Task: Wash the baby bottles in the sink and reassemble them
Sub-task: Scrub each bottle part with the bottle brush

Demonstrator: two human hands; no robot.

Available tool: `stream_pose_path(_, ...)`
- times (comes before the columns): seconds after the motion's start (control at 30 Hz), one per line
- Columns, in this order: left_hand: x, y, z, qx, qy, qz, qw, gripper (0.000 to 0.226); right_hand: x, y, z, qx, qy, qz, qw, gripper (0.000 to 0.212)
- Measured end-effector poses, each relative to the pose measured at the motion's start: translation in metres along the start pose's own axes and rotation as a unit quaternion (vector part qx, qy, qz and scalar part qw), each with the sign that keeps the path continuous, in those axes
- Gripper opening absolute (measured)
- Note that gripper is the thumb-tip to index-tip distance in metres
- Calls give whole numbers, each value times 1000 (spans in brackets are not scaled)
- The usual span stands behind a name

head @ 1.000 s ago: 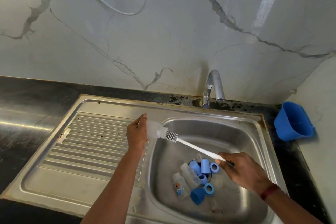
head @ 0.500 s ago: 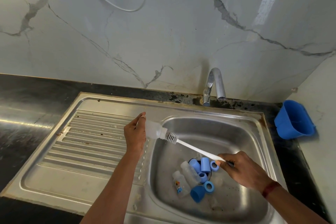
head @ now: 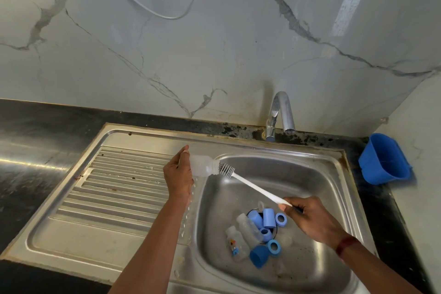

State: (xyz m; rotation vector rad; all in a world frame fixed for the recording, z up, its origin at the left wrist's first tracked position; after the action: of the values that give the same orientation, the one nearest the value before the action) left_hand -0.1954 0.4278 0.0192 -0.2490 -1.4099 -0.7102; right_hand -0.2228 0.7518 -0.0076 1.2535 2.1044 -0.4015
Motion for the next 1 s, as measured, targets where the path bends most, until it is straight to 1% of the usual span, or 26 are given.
stream_pose_path(0.07, 2, -1, -1, 3, -2, 2, 1000, 19, -1, 2, 2, -13, 15, 0, 1000, 38)
stream_pose_path(0.17, -1, -5, -2, 6, -19, 14, 1000, 21, -1, 3, 0, -34, 12, -6, 999, 32)
stream_pose_path(0.23, -2, -2, -1, 5, -22, 20, 1000, 20, -1, 2, -2, -37, -14, -14, 999, 29)
stream_pose_path(0.27, -1, 0, 1, 4, -20, 20, 1000, 20, 0, 2, -3, -33, -27, -14, 999, 30)
stream_pose_path(0.37, -4, 3, 6, 9, -17, 14, 1000, 21, 5, -2, 0, -14, -48, 1, 999, 52)
stream_pose_path(0.43, -4, 3, 8, 17, -11, 11, 1000, 22, 8, -5, 4, -6, -53, 12, 999, 60)
stream_pose_path(0.47, -3, 4, 9, 18, -11, 9, 1000, 21, 8, -6, 5, -3, -52, 16, 998, 60)
stream_pose_path(0.57, 0, 7, 8, 22, -23, 15, 999, 17, 0, -10, 2, -5, -46, 20, 999, 46)
stream_pose_path(0.67, 3, 6, 4, 33, -57, 30, 997, 14, -2, -12, 2, -26, -53, 17, 998, 47)
stream_pose_path(0.8, 6, 5, -4, 31, -127, 51, 990, 20, -2, -10, -2, -66, -61, 1, 996, 44)
stream_pose_path(0.9, 7, 11, -9, 27, -111, 31, 993, 22, -8, -5, -16, -70, -67, -15, 995, 41)
stream_pose_path(1.0, 4, 18, -15, 33, -62, -6, 998, 22, -8, 1, -33, -31, -50, 12, 998, 38)
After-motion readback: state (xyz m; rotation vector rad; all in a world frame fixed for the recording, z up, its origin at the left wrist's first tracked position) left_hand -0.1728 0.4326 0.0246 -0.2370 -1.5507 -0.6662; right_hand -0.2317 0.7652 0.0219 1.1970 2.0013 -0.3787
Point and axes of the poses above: each hand's wrist, its own y-axis away from the middle knuckle, its own z-axis out of the palm, x = y × z, the point moved 1 cm from there along -y, towards the middle knuckle, and after that the axes turned 5 degrees about y, right-handed, at the moved point
